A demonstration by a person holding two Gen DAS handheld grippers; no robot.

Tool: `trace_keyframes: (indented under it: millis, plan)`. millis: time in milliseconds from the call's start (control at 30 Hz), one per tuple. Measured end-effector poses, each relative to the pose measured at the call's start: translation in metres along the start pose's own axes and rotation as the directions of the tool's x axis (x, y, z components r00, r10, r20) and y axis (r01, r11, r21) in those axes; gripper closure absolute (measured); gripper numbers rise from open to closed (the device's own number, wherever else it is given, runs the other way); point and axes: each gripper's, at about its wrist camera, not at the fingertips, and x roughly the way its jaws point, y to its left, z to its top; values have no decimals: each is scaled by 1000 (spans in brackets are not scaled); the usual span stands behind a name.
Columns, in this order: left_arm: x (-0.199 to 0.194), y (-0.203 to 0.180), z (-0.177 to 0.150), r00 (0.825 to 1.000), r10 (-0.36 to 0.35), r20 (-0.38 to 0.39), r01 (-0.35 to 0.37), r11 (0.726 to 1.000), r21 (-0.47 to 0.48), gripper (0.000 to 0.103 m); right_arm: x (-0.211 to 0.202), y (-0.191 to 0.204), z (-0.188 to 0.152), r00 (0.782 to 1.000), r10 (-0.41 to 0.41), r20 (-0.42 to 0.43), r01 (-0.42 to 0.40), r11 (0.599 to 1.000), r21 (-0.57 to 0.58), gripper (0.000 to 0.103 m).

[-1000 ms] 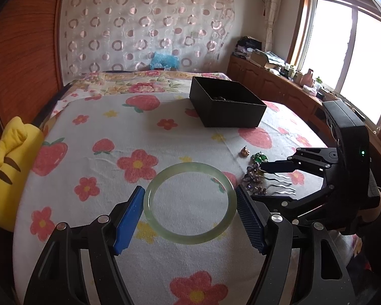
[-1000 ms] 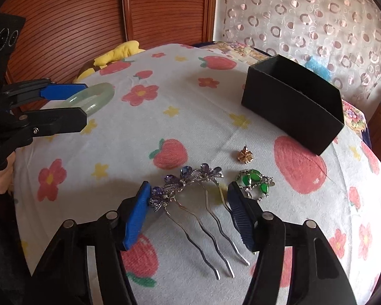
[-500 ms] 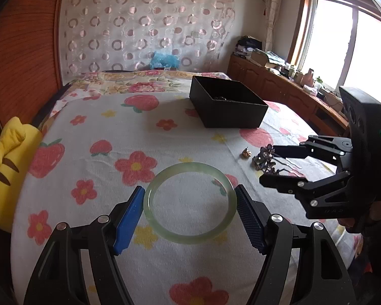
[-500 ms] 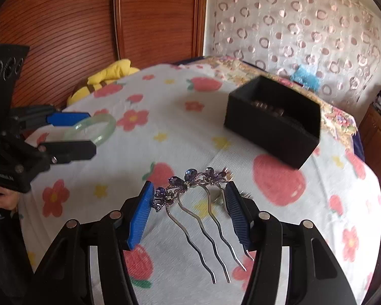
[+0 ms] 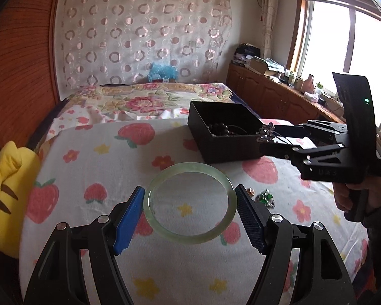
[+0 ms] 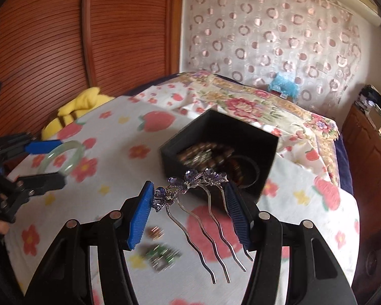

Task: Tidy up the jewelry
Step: 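Lower the hair comb into the box with the right tool while the left tool lowers the jade bangle inside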

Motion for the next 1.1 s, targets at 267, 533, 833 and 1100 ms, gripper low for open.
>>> trace_keyframes:
  millis: [267,533,833,1100]
  plan:
    - [21,5,25,999,38,-1,-38,999,15,34,36,-35,37,999,-39,0,38,997,62,43]
    - [46,-1,50,999,48,-10,-48,998,43,34,73,-59,60,999,-18,-38,23,992,122,42]
    - [71,-33,90,1000,12,17,-13,997,76,34,49,-85,56,1000,-14,9,12,980,196,42]
    - [109,-63,115,1000,6,-1,-6,993,121,34,16,-105,24,998,-53,26,44,967,252,42]
